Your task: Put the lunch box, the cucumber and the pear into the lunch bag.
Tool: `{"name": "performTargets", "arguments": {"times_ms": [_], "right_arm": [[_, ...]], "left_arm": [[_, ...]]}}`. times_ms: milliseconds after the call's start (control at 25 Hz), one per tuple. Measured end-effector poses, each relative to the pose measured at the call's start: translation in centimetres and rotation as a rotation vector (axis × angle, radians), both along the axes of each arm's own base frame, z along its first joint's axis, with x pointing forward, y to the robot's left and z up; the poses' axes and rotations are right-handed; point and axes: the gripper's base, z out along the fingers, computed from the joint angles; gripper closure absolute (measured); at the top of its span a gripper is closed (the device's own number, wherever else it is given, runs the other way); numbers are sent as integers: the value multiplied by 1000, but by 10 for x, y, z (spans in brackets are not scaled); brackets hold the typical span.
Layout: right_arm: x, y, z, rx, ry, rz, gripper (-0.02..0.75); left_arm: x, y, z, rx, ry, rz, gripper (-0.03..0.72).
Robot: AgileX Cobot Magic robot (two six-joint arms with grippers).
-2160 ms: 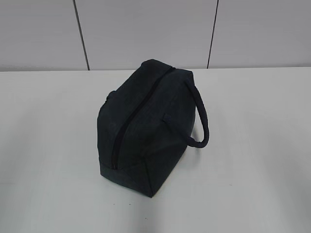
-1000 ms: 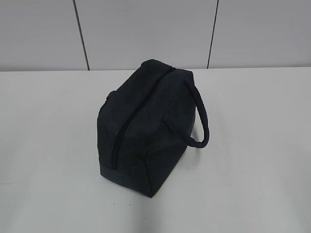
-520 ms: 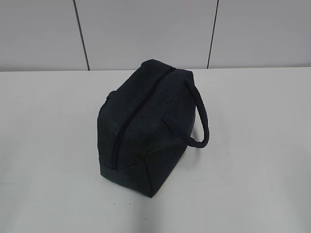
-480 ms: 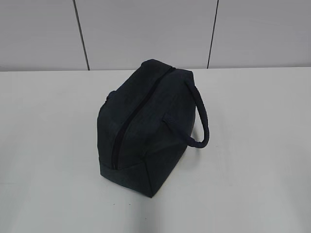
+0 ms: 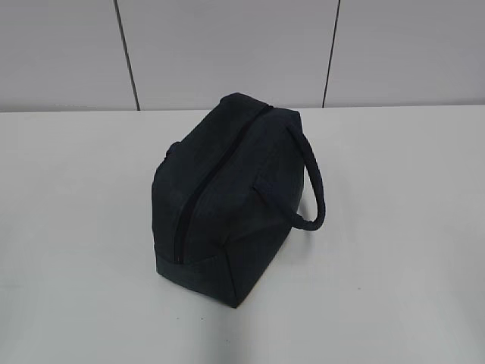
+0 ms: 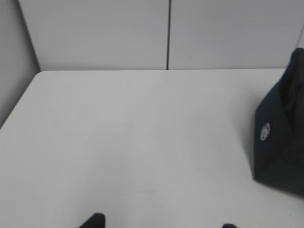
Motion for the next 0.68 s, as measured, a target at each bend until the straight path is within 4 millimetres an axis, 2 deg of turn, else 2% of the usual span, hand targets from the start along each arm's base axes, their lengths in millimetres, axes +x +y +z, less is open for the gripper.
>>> {"name": "performTargets", "arguments": {"times_ms": [680], "right_arm": [[0,0,0,-4,-1,-5,267]], "left_arm": [[0,0,0,0,1,-20,253]]}}
